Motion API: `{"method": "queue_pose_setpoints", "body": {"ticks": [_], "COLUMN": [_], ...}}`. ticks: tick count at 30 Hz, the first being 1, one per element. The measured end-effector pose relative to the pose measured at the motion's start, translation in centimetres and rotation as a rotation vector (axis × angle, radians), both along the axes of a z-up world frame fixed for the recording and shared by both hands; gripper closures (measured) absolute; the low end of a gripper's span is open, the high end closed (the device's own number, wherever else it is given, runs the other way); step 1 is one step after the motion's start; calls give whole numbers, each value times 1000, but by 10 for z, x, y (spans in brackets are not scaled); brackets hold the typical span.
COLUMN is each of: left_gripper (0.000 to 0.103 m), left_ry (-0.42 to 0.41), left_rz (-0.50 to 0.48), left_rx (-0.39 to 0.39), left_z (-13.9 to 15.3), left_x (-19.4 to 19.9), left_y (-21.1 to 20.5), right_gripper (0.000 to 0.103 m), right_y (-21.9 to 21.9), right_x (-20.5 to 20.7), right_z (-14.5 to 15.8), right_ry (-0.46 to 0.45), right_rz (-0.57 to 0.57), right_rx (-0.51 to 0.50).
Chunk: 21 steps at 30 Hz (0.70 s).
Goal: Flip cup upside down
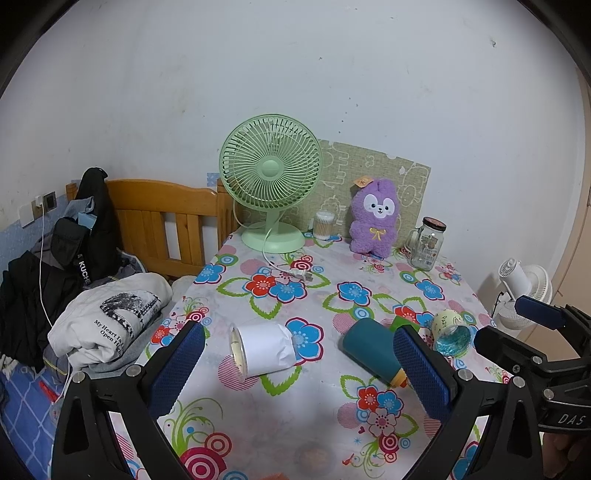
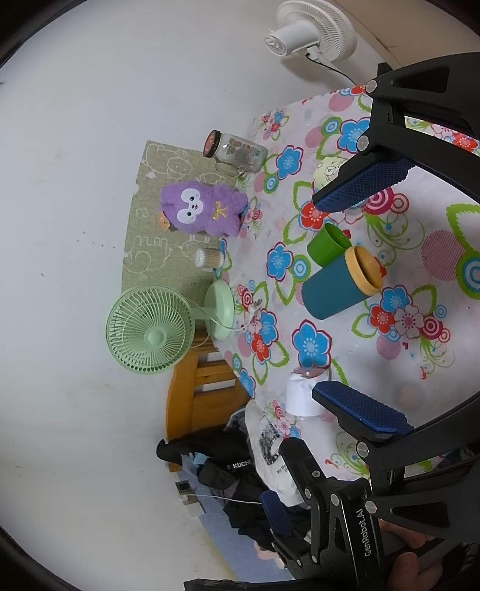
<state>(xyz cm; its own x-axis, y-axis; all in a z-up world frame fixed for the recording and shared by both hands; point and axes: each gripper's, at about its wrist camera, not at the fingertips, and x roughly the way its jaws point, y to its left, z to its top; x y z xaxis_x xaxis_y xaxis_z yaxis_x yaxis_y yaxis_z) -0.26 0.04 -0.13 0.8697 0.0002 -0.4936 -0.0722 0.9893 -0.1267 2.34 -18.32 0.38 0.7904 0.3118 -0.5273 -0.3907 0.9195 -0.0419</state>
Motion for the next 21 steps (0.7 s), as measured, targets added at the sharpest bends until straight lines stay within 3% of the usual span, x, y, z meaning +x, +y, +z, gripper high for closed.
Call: {"method": "queue_pose_setpoints", "body": {"ticks": [21], "left_gripper": [0], "left_ry": [46], "left_rz": [-4], "left_rx": [-16], "left_z": [-15], "left_x": [6], "left_y": [5], "right_gripper": [9], "right_y": [8], "right_x": [10], "right_z": [-10], "right_ry": [40], "right_rz": [15], "right_rx": [-33]}}
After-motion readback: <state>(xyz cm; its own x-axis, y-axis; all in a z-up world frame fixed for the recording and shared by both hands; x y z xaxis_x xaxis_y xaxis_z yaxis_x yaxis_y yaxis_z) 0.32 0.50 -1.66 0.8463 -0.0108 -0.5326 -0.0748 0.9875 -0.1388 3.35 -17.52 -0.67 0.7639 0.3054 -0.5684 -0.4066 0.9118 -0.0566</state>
